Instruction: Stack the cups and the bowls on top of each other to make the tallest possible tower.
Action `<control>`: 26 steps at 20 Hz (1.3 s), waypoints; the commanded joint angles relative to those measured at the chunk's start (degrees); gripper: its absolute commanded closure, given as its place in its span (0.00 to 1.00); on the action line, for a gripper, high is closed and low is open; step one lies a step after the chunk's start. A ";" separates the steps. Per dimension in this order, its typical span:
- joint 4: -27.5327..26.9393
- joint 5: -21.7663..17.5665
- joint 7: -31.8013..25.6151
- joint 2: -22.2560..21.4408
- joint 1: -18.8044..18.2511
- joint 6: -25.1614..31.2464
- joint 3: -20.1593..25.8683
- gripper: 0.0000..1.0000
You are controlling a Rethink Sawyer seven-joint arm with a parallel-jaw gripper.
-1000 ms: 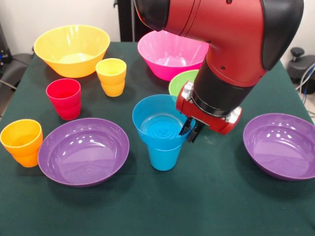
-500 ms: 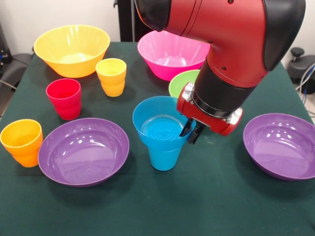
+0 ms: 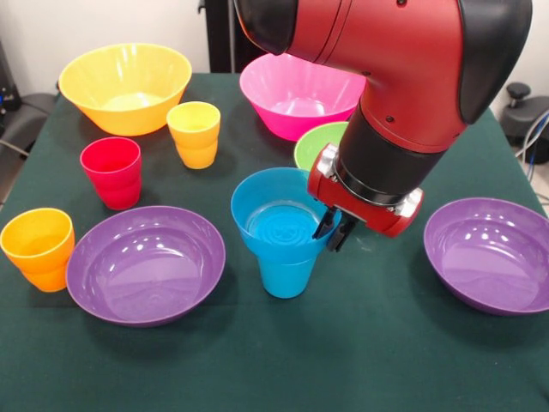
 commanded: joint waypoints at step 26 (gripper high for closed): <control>3.26 -2.92 -10.64 0.28 -1.66 -2.97 6.85 1.00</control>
